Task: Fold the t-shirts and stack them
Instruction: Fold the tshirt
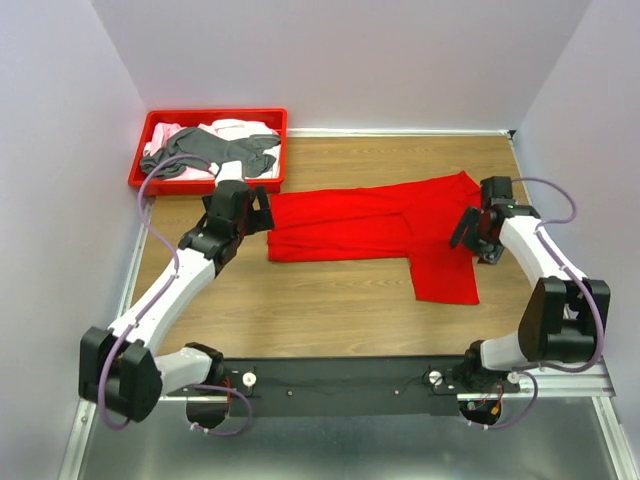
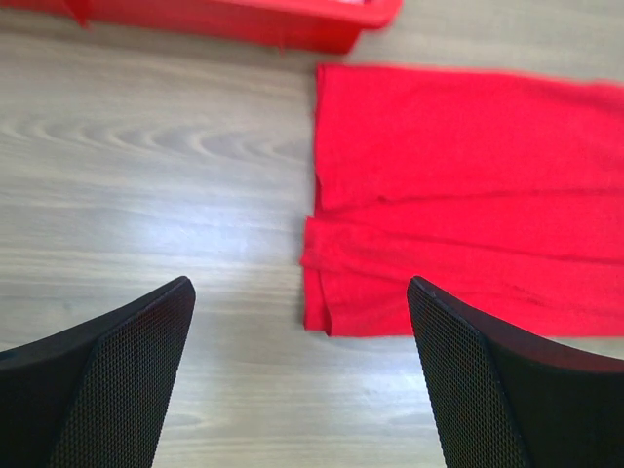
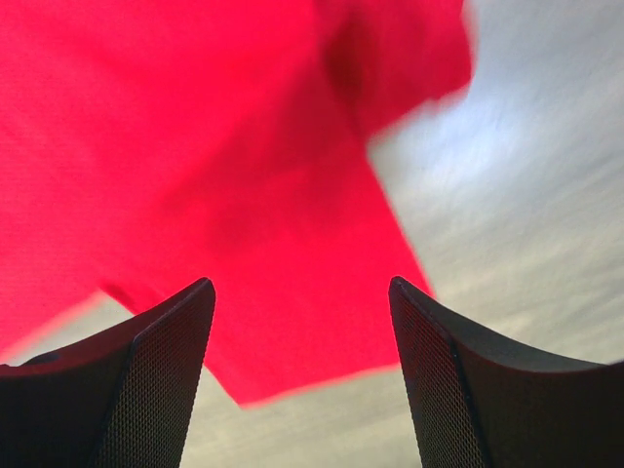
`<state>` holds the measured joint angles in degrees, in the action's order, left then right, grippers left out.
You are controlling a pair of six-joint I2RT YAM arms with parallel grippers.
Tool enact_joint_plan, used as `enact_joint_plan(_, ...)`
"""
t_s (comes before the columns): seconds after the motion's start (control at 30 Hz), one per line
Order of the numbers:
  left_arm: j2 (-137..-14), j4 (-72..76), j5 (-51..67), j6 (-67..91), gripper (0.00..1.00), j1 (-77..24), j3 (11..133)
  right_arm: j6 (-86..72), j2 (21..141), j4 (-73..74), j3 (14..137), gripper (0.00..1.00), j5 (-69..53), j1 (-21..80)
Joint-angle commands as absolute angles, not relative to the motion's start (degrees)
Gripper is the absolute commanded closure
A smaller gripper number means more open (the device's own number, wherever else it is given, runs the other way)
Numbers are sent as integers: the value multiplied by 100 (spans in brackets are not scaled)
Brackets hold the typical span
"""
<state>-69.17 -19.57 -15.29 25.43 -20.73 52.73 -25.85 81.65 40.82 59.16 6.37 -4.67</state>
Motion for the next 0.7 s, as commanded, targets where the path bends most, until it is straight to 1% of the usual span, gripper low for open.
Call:
enact_joint_plan(0.0,-6339,-1223,-2231,2268,3,-2048,4871,-2847,8322,4640,5406,21,519,-194)
enact_joint_plan(0.17,-5916,-897,-2390,2180,5,-2048,4518,-3032,8542,4658,5177,21,492,-71)
enact_joint_plan(0.37,-5827,-844,-2391,2118,5,-2039,4403,-3155,8841,4518,5063,24,712,-70)
enact_joint_plan(0.53,-5704,-800,-2285,2109,6,-2048,4351,-3226,9061,3904,4668,27,764,-70)
enact_joint_plan(0.57,-5687,-800,-2268,2109,6,-2048,4359,-3243,9079,3833,4623,28,799,-70)
enact_joint_plan(0.67,-5669,-791,-2285,2109,6,-2048,4342,-3234,9149,3665,4518,39,739,-70)
